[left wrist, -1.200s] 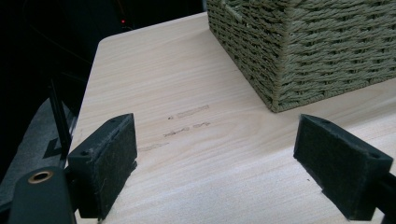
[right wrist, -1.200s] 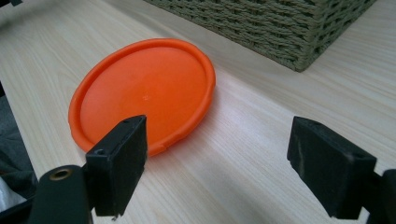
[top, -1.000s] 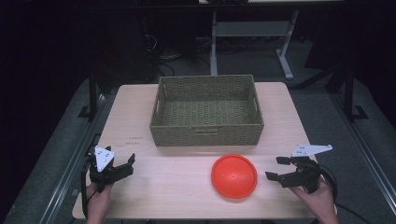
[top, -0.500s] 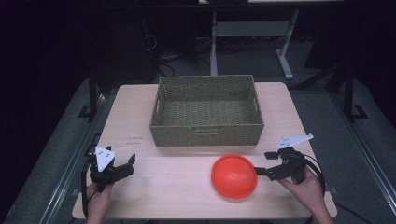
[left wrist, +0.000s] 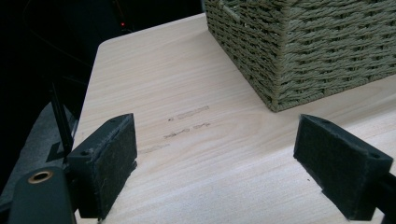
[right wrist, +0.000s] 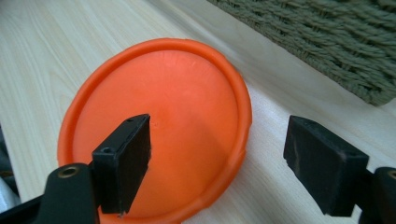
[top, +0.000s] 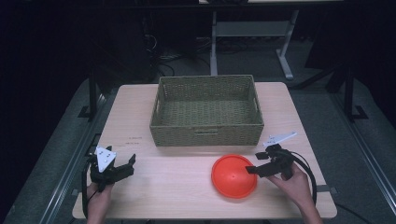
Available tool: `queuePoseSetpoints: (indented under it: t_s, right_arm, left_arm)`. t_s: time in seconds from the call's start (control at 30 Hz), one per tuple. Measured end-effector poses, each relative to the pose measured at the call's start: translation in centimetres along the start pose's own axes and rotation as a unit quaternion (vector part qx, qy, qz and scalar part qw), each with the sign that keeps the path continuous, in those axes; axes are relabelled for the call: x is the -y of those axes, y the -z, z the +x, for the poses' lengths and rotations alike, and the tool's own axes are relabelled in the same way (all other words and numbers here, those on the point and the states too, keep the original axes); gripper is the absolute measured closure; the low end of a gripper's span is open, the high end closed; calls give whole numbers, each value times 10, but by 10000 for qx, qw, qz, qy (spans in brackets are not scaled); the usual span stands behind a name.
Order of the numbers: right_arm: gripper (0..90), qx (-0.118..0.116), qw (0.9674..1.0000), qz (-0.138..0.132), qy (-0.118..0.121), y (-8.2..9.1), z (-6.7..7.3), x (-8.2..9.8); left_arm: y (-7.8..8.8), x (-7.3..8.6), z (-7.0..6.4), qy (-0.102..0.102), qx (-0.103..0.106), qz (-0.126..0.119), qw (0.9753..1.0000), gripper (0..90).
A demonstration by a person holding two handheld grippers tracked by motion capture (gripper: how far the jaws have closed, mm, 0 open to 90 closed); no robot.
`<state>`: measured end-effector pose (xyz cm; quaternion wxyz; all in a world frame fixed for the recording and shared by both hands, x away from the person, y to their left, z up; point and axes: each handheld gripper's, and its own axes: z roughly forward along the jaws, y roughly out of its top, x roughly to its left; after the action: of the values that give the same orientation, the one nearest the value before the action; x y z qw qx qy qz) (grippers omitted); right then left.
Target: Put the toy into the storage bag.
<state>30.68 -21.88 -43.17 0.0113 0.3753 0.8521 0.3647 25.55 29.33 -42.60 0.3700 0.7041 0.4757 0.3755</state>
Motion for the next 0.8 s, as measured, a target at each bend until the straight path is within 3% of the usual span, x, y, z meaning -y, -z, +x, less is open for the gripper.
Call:
queuePoseSetpoints:
  t_s: [0.57, 0.8]
  right_arm:
    - [366, -12, 9994, 323, -152, -20, -4, 6]
    - [422, -133, 9990, 349, -246, -24, -9, 7]
  left_arm:
    - [-1, -1, -2, -110, 54, 8, 9999, 128]
    - [-2, -1, -3, -115, 63, 4, 9999, 128]
